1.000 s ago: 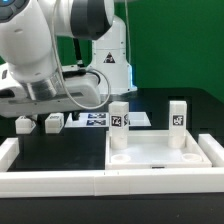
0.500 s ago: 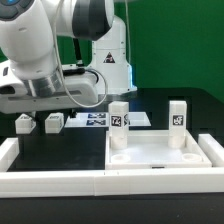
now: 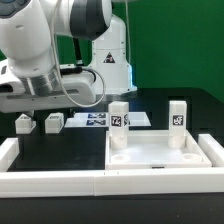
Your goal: Assemble square table
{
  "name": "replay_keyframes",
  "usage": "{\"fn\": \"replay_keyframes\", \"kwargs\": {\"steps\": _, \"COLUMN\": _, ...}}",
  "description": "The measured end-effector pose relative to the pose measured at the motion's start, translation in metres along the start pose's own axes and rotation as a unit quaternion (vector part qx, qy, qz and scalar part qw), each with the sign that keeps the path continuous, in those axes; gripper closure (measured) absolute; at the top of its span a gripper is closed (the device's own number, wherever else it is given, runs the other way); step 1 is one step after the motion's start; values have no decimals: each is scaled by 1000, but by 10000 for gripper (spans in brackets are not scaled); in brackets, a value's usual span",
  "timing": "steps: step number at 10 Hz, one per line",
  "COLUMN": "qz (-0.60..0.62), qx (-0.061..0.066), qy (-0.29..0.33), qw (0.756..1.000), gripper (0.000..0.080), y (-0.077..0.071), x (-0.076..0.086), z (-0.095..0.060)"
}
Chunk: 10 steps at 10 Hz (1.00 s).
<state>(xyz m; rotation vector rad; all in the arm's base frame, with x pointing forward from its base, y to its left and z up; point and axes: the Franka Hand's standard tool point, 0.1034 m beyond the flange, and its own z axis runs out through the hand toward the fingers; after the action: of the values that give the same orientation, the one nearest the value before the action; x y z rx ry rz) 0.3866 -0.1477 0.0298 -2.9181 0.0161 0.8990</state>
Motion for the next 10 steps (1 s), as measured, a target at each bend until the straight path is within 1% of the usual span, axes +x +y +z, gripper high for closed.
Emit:
{"fn": "replay_keyframes", "kwargs": {"steps": 1, "qz": 5, "qx": -2, "qy": 1, "qw": 1000, "gripper": 151, "y": 1, "x": -2, "z": 6}}
{"fn": "replay_keyframes", "kwargs": {"steps": 2, "qz": 25, "qx": -4, "qy": -1, "qw": 1000, "gripper": 151, "y": -2, "x": -9, "z": 15}}
{"fn": "replay_keyframes", "kwargs": {"steps": 3, "qz": 31, "qx": -13, "qy": -7, "qw": 999, "gripper": 151, "y": -10, "x": -15, "z": 22}}
{"fn": "replay_keyframes", "kwargs": {"steps": 4, "qz": 27, "qx": -15, "qy": -10, "qw": 999, "gripper": 151, "y": -14, "x": -17, "z": 25}}
{"fn": "replay_keyframes", "kwargs": {"steps": 6, "qz": 23, "qx": -14, "qy": -18, "qw": 999, "gripper": 151, "y": -14, "x": -16, "z": 26}}
{"fn": "replay_keyframes", "kwargs": {"steps": 7, "qz": 20, "qx": -10, "qy": -44, "qw": 999, "gripper": 151, "y": -15, "x": -21, "z": 29}}
{"fn": "replay_keyframes", "kwargs": {"steps": 8, "qz": 15, "qx": -4, "qy": -86, "qw": 996, "gripper": 151, "y": -13, "x": -22, "z": 33}}
{"fn": "replay_keyframes", "kwargs": {"steps": 9, "qz": 5, "qx": 0, "qy": -112, "qw": 994, "gripper": 151, "y": -11, "x": -20, "z": 36}}
{"fn": "replay_keyframes", "kwargs": {"steps": 10, "qz": -1, "qx": 5, "qy": -136, "qw": 991, "gripper": 151, "y": -9, "x": -22, "z": 40}}
